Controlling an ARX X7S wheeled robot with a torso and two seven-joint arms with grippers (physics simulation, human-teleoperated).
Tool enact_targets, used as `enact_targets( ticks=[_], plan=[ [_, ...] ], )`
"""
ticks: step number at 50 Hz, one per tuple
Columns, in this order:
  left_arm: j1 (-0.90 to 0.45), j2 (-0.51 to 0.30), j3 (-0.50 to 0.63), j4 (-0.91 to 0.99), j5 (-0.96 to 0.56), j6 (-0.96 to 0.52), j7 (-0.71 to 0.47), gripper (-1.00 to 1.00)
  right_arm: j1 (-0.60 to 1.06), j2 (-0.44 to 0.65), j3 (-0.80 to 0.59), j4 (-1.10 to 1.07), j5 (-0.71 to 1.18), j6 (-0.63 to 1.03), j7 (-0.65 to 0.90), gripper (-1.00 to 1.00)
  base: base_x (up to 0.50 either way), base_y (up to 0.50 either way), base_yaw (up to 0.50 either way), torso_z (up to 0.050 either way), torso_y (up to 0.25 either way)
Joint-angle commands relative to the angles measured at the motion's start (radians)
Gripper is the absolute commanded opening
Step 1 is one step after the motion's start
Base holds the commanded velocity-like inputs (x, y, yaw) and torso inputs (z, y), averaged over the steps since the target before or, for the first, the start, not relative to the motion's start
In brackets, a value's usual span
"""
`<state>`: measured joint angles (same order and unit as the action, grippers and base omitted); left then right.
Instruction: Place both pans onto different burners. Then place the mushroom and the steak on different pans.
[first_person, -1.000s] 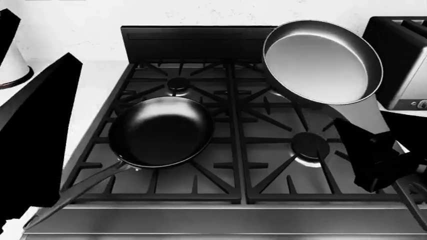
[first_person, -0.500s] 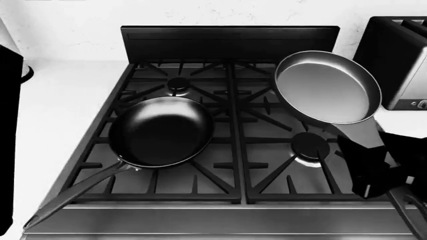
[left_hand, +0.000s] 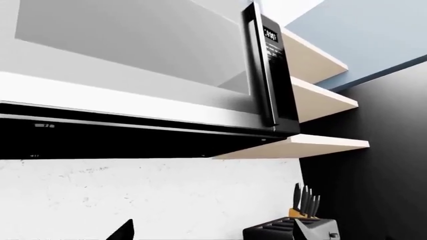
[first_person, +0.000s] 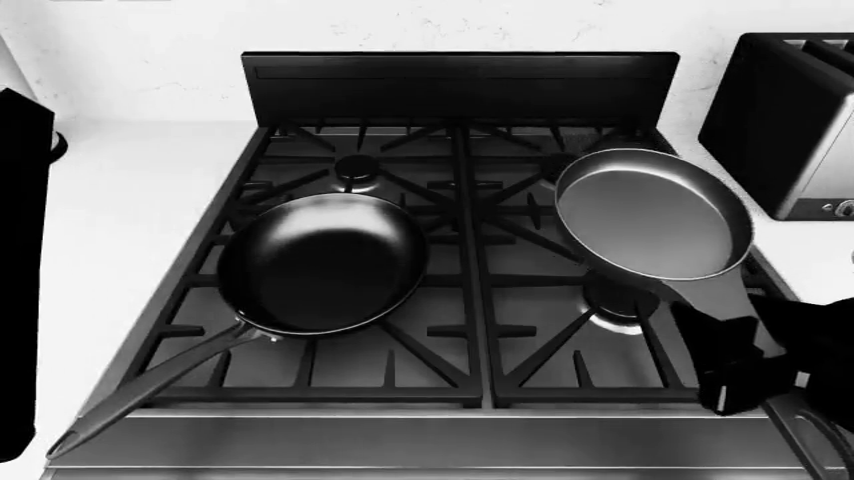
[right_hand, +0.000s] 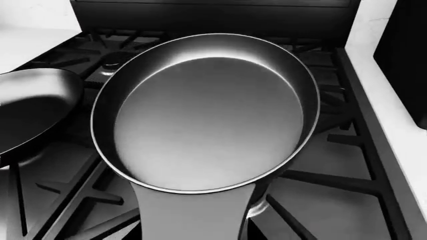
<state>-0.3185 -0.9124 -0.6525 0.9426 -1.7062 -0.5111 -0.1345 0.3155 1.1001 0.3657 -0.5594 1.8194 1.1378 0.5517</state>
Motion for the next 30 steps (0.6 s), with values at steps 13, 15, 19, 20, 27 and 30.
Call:
enact_targets(
  ticks=[13, 15, 19, 20, 27, 30],
  plan=[
    [-0.012, 0.008, 0.031, -0.009, 0.024, -0.010, 0.005, 1.00, 0.018, 0.010, -0.035, 0.008, -0.028, 0.017, -0.011, -1.00, 0.00, 0.00, 0.00, 0.000, 0.001],
    [-0.012, 0.008, 0.032, -0.010, 0.026, -0.011, 0.006, 1.00, 0.020, 0.010, -0.040, 0.009, -0.029, 0.017, -0.011, -1.00, 0.00, 0.00, 0.00, 0.005, 0.005],
    [-0.012, 0.008, 0.032, -0.011, 0.028, -0.012, 0.007, 1.00, 0.021, 0.010, -0.052, 0.011, -0.035, 0.020, -0.013, -1.00, 0.00, 0.00, 0.00, 0.000, 0.000],
    [-0.013, 0.008, 0.033, -0.011, 0.029, -0.013, 0.007, 1.00, 0.021, 0.011, -0.056, 0.011, -0.038, 0.022, -0.014, -1.00, 0.00, 0.00, 0.00, 0.000, 0.000],
    [-0.016, 0.012, 0.041, -0.012, 0.038, -0.016, 0.008, 1.00, 0.003, 0.007, -0.053, 0.015, -0.051, 0.025, -0.019, -1.00, 0.00, 0.00, 0.00, 0.000, 0.001],
    [-0.015, 0.011, 0.039, -0.010, 0.038, -0.016, 0.008, 1.00, 0.001, 0.008, -0.058, 0.018, -0.055, 0.027, -0.018, -1.00, 0.00, 0.00, 0.00, 0.000, 0.003]
  ],
)
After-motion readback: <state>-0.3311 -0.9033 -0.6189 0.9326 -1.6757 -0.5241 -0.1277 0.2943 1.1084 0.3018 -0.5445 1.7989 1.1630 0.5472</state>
